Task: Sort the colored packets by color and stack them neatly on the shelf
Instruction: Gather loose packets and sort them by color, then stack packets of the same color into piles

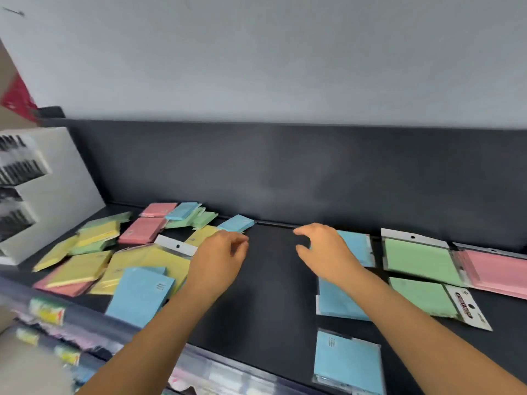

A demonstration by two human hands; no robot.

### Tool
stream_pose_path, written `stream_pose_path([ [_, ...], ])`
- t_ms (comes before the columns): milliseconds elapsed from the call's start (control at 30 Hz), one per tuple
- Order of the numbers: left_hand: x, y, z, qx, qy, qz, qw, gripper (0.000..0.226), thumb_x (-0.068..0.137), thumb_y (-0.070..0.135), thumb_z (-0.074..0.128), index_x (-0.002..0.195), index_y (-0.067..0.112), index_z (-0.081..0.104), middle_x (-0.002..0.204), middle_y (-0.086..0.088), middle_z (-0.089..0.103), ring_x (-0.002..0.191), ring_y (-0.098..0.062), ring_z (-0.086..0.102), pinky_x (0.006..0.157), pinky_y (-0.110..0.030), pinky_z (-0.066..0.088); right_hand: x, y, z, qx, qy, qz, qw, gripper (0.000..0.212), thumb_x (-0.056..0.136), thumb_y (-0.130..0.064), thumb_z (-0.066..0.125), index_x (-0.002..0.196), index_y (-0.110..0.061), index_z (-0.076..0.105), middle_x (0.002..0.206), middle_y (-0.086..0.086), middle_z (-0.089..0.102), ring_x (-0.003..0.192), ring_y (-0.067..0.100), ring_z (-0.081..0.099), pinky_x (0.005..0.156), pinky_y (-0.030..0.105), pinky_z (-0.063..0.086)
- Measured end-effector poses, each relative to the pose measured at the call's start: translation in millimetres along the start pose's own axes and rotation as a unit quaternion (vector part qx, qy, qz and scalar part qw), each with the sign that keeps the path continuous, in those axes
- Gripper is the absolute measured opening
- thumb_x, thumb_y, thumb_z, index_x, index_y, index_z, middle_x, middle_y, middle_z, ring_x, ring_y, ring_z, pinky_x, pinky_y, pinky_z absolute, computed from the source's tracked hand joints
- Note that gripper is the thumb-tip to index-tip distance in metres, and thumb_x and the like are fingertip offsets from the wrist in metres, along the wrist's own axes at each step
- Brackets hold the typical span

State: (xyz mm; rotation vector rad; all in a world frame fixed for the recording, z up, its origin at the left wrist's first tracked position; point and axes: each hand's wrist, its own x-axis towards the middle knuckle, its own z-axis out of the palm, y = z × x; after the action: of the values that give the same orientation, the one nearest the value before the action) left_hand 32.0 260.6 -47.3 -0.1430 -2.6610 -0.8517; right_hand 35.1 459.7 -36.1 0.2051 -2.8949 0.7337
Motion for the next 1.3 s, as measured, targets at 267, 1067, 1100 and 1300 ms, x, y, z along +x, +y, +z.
stream_pose_path([
  [267, 9, -87, -63, 0.039, 0.068, -0.044, 0.996, 0.02, 0.088, 0.026, 0.056, 0.102, 0.025, 0.07, 0.101, 0.009, 0.069, 0.08, -0.013, 0.062, 0.069, -0.026, 0.048, 12, -70, 34, -0.008, -0.066, -0.054, 0.996, 0.043, 0.094, -0.022, 0.05, 0.136, -0.023, 0.046, 0.143, -0.004, 0.044, 0.131, 0.015, 0.039, 0.108, 0.031, 0.035],
  [1067, 110, -343, -149, 0.103, -0.192, 0.027, 0.976, 0.062, 0.089, 0.047, 0.052, 0.14, 0.016, 0.035, 0.146, -0.007, 0.038, 0.132, -0.025, 0.036, 0.105, -0.038, 0.035, 110, -287, 183, -0.129, -0.207, 0.021, 0.97, 0.053, 0.085, -0.034, 0.065, 0.134, -0.022, 0.049, 0.135, 0.002, 0.05, 0.12, 0.023, 0.048, 0.1, 0.034, 0.041],
  [1100, 111, -342, -150, 0.104, -0.174, 0.033, 0.979, 0.055, 0.09, 0.045, 0.052, 0.135, 0.015, 0.041, 0.14, -0.006, 0.045, 0.126, -0.025, 0.041, 0.1, -0.038, 0.039, 111, -288, 182, -0.131, -0.205, 0.018, 0.97, 0.05, 0.085, -0.033, 0.065, 0.132, -0.022, 0.052, 0.133, 0.001, 0.05, 0.119, 0.022, 0.048, 0.1, 0.034, 0.041],
  [1300, 109, -343, -156, 0.139, -0.122, 0.074, 0.98, 0.052, 0.089, 0.049, 0.049, 0.134, 0.024, 0.043, 0.138, 0.002, 0.047, 0.126, -0.021, 0.041, 0.098, -0.041, 0.034, 106, -292, 180, -0.101, -0.179, 0.016, 0.979, 0.044, 0.084, -0.031, 0.067, 0.127, -0.023, 0.058, 0.129, -0.002, 0.051, 0.116, 0.017, 0.048, 0.092, 0.025, 0.038],
])
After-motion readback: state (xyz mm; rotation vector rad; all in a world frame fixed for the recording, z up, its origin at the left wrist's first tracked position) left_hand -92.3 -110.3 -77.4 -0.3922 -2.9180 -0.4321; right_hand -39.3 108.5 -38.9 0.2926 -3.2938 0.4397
